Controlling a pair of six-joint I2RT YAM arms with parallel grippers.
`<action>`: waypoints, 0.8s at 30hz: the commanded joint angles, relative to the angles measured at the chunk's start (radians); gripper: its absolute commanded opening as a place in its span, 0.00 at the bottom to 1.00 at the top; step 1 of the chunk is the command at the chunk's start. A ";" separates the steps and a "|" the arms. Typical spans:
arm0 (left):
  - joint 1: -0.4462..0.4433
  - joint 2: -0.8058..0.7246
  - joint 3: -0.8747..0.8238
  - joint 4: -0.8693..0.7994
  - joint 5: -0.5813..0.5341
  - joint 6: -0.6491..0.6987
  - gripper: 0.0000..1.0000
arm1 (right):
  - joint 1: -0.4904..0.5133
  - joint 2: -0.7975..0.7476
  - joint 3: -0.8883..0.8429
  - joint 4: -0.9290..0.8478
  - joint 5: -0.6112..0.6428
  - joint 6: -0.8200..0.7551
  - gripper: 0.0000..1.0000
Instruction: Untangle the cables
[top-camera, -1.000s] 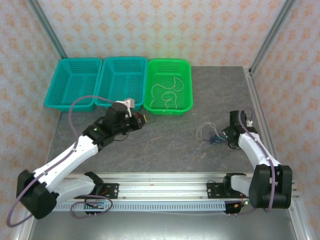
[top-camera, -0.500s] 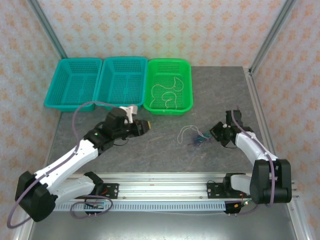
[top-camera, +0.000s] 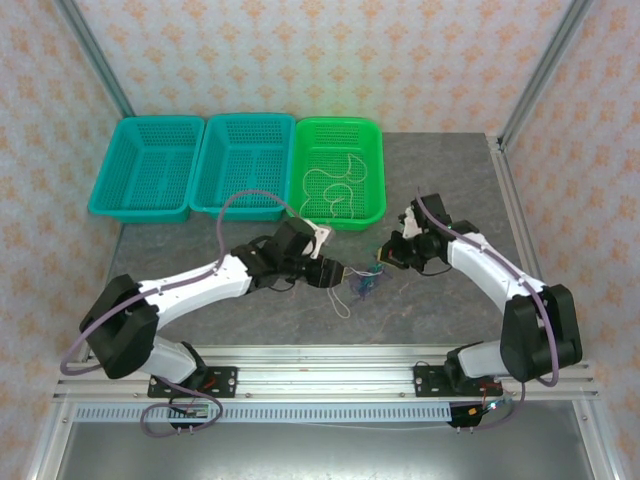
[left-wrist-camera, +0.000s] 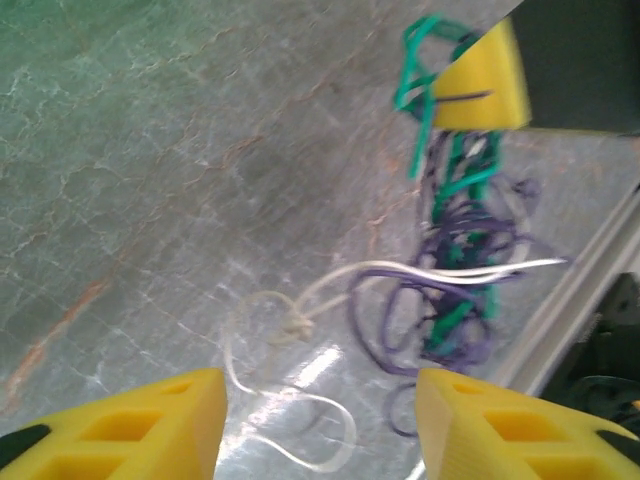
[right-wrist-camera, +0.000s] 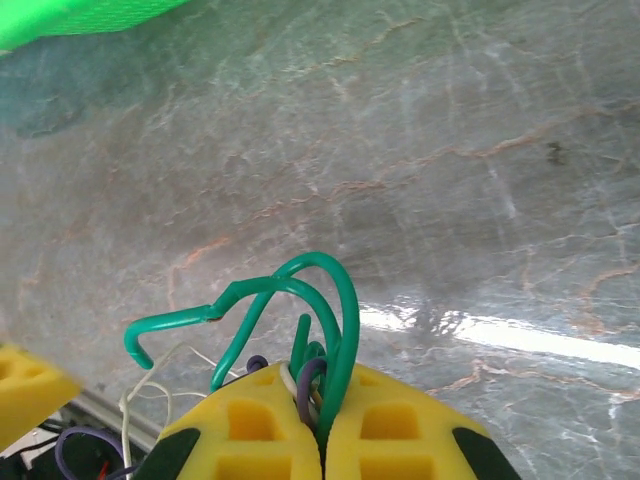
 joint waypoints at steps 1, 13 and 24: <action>-0.029 0.001 -0.066 0.110 -0.030 0.067 0.57 | 0.003 -0.006 0.044 -0.028 -0.068 0.021 0.00; -0.047 0.124 -0.038 0.190 -0.279 0.055 0.66 | 0.024 -0.006 0.064 0.001 -0.168 0.082 0.00; -0.047 -0.034 -0.132 0.131 -0.605 -0.086 0.00 | 0.023 -0.009 0.036 -0.160 0.375 0.067 0.15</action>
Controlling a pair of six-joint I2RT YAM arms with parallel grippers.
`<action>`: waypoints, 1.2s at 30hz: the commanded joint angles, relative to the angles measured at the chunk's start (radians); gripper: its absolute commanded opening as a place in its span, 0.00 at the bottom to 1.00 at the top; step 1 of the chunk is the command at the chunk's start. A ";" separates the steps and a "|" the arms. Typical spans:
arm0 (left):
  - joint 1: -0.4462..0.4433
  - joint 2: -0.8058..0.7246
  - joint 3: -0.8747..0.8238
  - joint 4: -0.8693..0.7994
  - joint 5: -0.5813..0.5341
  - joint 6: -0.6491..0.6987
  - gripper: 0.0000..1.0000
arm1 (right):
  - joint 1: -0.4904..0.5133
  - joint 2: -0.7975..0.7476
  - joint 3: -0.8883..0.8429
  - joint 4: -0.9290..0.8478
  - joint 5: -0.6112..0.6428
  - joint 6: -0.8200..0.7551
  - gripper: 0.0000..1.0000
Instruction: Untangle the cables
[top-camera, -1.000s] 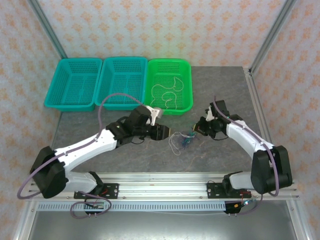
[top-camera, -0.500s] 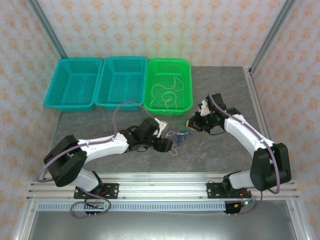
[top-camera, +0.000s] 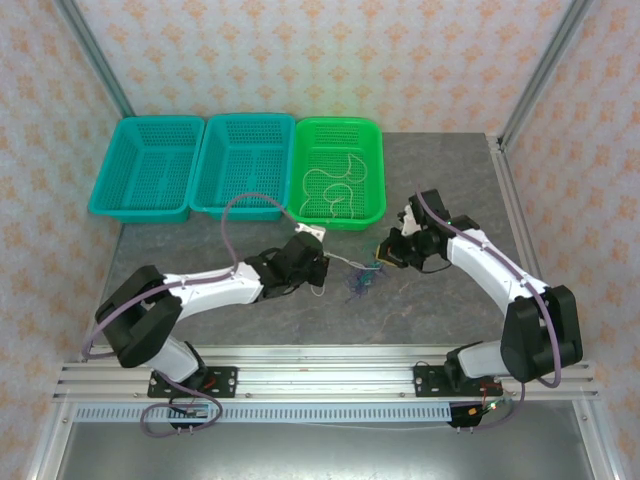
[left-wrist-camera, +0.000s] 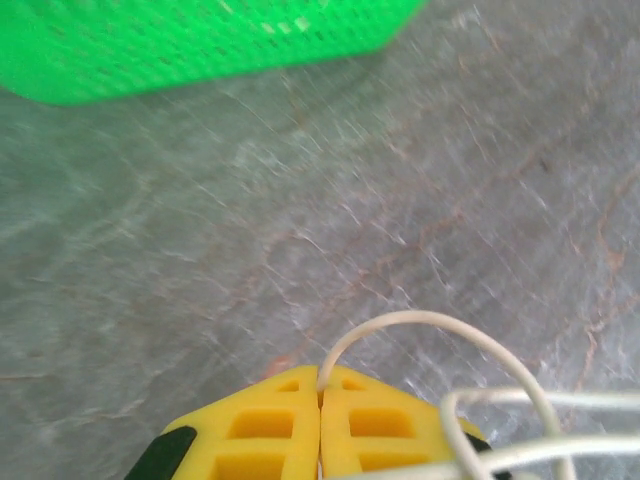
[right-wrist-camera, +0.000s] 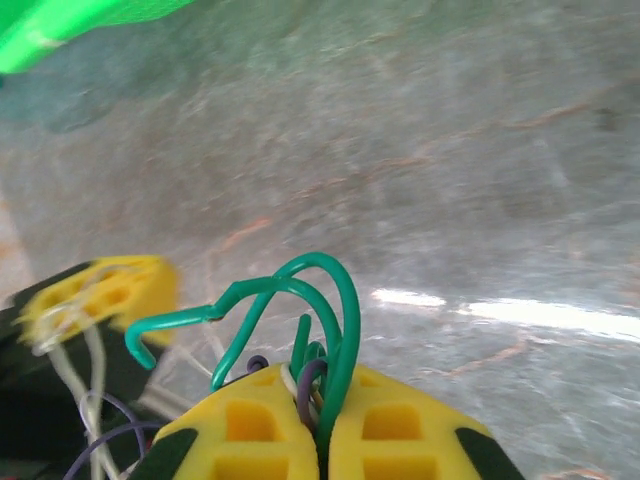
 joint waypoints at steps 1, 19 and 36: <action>-0.001 -0.111 -0.059 -0.051 -0.174 -0.077 0.00 | 0.002 -0.002 -0.020 -0.088 0.362 0.013 0.15; 0.037 -0.440 -0.188 -0.281 -0.281 -0.160 0.00 | -0.065 0.106 -0.155 -0.028 0.789 0.163 0.24; 0.070 -0.425 0.256 -0.339 -0.126 0.006 0.00 | -0.076 -0.067 -0.208 0.208 0.221 0.103 0.09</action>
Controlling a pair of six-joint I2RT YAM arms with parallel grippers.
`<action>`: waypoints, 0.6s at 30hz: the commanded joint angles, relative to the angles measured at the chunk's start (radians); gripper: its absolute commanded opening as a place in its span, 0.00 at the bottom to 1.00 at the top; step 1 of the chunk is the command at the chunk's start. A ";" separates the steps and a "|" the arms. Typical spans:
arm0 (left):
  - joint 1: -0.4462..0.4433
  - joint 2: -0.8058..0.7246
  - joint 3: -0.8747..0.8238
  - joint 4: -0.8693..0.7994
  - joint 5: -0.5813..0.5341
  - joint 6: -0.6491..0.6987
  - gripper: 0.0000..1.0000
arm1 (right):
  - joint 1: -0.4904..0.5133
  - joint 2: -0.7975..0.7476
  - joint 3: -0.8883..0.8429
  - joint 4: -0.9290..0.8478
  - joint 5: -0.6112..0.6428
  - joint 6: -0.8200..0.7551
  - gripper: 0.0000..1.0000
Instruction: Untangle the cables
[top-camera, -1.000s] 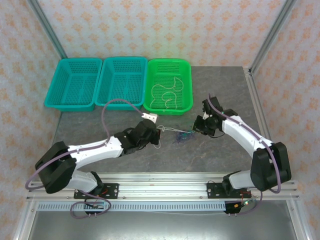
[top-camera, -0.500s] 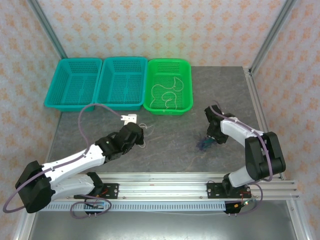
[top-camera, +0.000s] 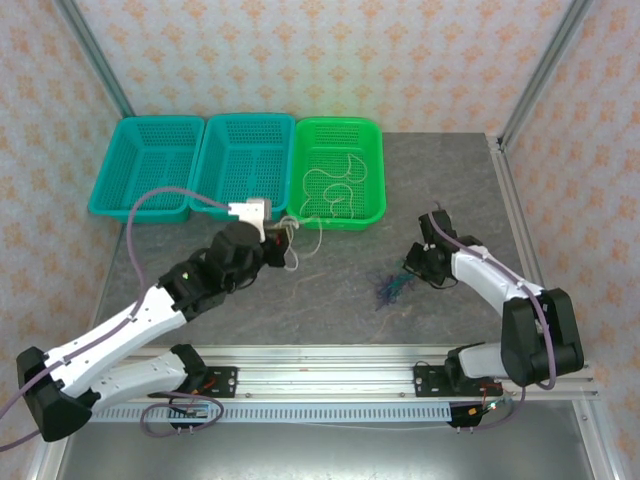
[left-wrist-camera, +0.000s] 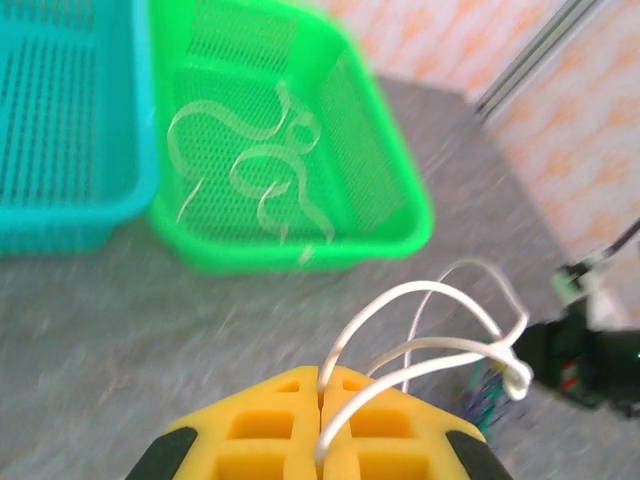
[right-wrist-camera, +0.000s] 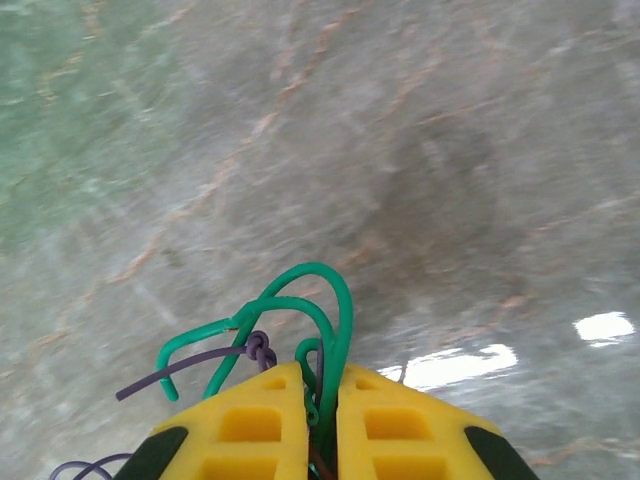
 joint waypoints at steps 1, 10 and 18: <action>0.031 0.126 0.159 -0.034 -0.021 0.101 0.00 | 0.001 -0.043 0.004 0.061 -0.109 0.012 0.09; 0.189 0.667 0.608 -0.014 0.077 0.125 0.00 | 0.006 -0.116 -0.004 0.032 -0.120 0.036 0.08; 0.212 1.010 0.977 -0.162 0.130 0.158 0.29 | 0.012 -0.187 -0.029 0.031 -0.125 0.047 0.08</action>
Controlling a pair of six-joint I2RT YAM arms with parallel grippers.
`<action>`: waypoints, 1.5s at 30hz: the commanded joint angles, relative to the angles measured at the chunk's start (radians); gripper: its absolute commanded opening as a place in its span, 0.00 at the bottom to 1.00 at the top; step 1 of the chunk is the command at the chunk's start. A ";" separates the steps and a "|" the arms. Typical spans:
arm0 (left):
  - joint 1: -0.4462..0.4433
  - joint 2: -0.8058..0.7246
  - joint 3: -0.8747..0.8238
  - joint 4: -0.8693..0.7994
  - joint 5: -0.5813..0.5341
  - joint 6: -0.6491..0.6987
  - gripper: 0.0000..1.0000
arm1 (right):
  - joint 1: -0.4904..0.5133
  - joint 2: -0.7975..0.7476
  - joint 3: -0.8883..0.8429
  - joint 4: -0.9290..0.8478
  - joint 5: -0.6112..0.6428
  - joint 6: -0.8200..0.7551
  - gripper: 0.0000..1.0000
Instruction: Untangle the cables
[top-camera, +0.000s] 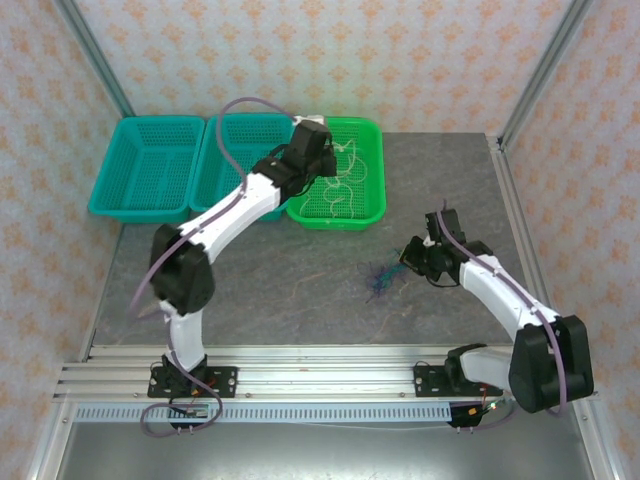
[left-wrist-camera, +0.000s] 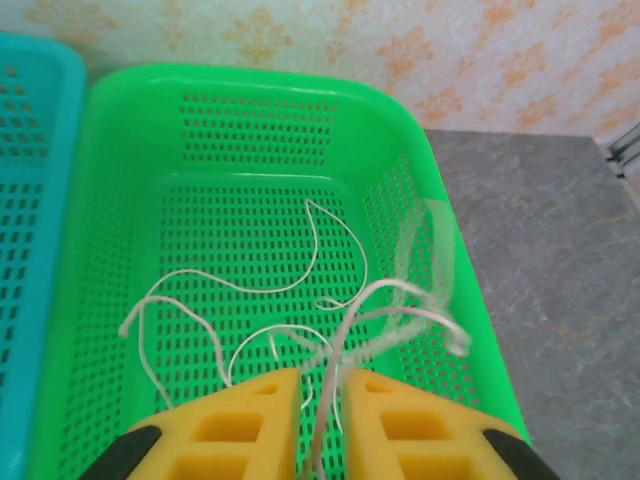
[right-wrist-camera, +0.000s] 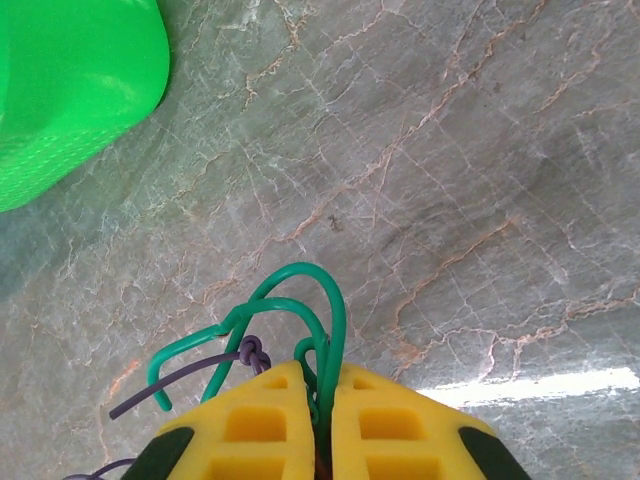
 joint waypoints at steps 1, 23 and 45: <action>0.000 -0.006 0.066 -0.080 0.062 0.019 0.34 | 0.008 -0.040 -0.012 -0.004 -0.002 0.007 0.08; -0.081 -0.924 -0.891 0.118 0.274 -0.240 0.59 | 0.192 0.125 -0.017 0.235 -0.212 -0.020 0.04; -0.275 -0.548 -1.042 0.263 0.308 -0.337 0.58 | 0.297 0.351 0.008 0.228 -0.056 0.018 0.08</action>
